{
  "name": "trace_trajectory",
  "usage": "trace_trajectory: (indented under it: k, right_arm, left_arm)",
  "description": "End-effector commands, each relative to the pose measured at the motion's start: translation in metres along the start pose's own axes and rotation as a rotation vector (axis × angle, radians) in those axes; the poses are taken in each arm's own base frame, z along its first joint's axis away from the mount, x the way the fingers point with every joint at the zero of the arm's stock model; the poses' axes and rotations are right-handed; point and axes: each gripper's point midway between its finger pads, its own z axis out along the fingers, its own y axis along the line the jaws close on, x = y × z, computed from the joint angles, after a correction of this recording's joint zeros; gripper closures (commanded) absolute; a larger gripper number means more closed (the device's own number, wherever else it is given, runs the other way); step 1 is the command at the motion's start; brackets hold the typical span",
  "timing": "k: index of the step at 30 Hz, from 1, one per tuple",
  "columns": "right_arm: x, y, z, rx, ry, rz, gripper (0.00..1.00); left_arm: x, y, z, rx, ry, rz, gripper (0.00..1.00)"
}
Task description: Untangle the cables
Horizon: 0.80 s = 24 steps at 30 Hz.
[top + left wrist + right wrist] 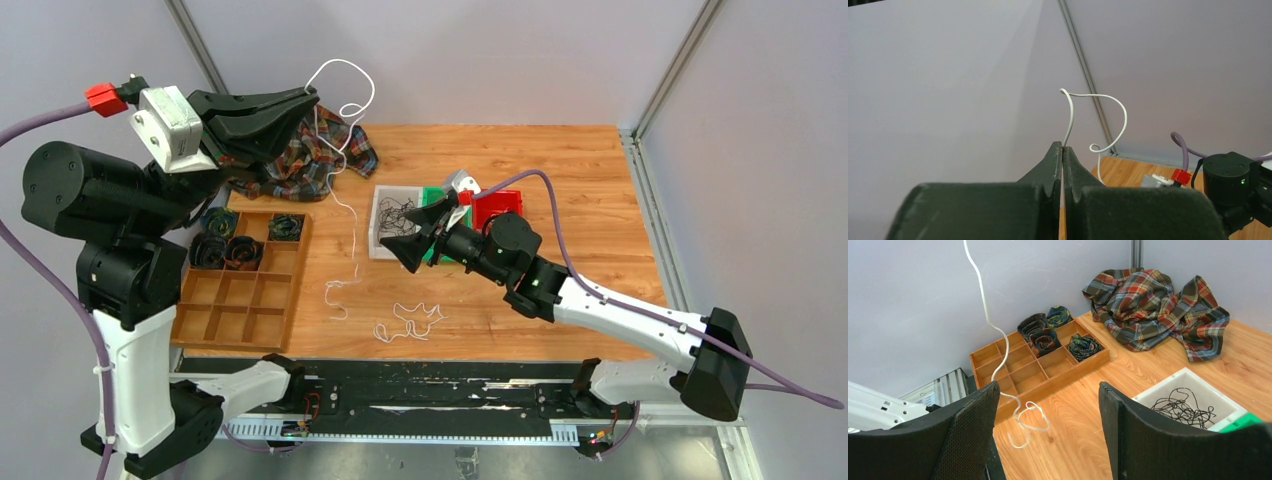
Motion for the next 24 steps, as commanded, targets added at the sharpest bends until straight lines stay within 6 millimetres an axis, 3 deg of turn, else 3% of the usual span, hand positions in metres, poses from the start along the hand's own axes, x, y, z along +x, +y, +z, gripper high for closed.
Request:
trace_trajectory:
  k: [1,10,16,19,24]
  right_arm:
    - [-0.015,0.010,0.000,-0.069,-0.056,0.004,0.27]
    - [-0.006,0.015,0.033,-0.121,0.002,-0.034,0.28]
    - [0.002,-0.033,0.045,0.103,0.035,-0.073,0.46]
    - [-0.002,-0.045,0.040,0.163,0.024,-0.108,0.61]
    - [-0.002,-0.069,0.021,0.244,0.024,-0.091,0.75]
  left_arm:
    - [-0.008,0.000,0.007,0.018,-0.034,-0.013,1.00]
    - [-0.008,0.001,0.010,0.019,-0.038,-0.017,1.00]
    - [-0.012,-0.001,0.008,0.022,-0.044,-0.016,1.00]
    - [-0.013,-0.001,0.007,0.023,-0.045,-0.011,1.00]
    - [-0.014,-0.003,0.007,0.031,-0.049,-0.020,0.99]
